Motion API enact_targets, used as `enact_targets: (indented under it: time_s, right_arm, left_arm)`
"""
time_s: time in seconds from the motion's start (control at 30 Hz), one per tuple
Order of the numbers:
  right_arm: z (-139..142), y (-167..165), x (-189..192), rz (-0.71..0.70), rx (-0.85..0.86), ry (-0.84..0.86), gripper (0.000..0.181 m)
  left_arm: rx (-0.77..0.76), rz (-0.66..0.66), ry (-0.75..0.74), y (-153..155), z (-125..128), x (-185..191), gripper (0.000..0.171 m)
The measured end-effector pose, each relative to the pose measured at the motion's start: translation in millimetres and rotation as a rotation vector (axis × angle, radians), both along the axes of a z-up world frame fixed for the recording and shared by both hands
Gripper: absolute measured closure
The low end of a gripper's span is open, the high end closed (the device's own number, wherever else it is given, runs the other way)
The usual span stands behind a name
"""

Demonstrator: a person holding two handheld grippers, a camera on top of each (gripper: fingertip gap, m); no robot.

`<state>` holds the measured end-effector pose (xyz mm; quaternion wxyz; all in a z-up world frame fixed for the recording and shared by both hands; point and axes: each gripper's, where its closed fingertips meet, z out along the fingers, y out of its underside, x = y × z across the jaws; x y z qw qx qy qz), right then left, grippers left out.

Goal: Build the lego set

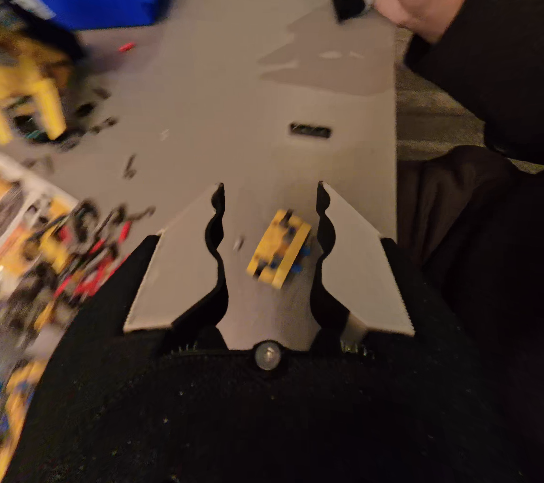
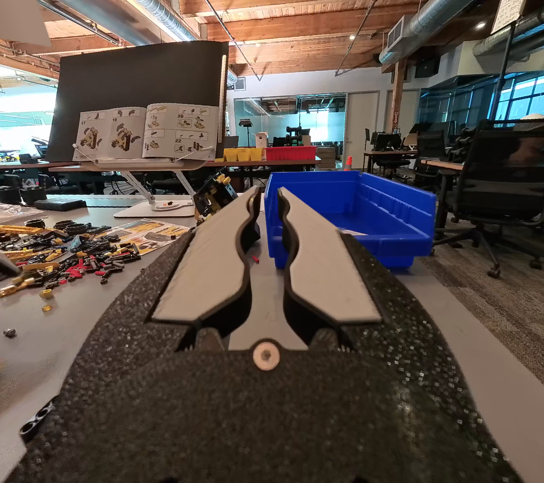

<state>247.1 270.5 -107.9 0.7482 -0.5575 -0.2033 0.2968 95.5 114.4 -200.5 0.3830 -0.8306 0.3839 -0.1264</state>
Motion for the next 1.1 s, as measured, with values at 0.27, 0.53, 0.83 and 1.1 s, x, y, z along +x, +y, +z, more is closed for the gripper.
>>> enact_targets:
  time_s: [0.27,0.53,0.83,1.1]
  right_arm:
    - [2,-5,-4,0.007,0.039,-0.022,0.171]
    - [2,-7,-4,-0.005,0.055,-0.029,0.171]
    - [4,-9,-4,0.000,0.070,-0.022,0.171]
    - [6,-11,-5,-0.012,0.097,-0.032,0.173]
  left_arm:
    - [-0.025,0.470,0.078,-43,-13,-189,0.118]
    - [-0.046,0.558,0.038,-70,-30,-222,0.154]
    - [-0.025,0.795,0.041,-95,-25,-276,0.171]
    - [0.019,0.901,0.000,-112,-22,-300,0.149]
